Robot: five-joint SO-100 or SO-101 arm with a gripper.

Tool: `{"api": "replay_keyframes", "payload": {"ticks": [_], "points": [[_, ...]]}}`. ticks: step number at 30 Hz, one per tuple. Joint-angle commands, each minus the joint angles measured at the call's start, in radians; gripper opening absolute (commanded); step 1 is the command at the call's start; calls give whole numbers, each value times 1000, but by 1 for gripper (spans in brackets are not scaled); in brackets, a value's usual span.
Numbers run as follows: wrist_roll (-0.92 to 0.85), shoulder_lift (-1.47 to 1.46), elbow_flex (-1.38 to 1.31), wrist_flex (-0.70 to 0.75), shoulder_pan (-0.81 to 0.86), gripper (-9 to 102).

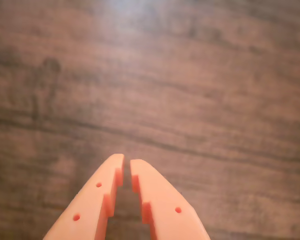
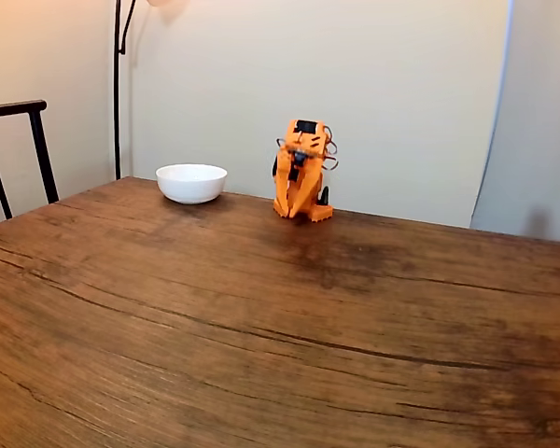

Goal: Grasp the cube and drop it in the bowl

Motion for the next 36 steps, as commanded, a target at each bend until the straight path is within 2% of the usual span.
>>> {"api": "replay_keyframes", "payload": {"ticks": [1,6,18,36], "points": [[-2,2,-6,124,-5,-1],[-2,9,-6,307,-5,-1],[2,9,-6,502,8,-1],[12,6,-6,506,8,-1]]}}
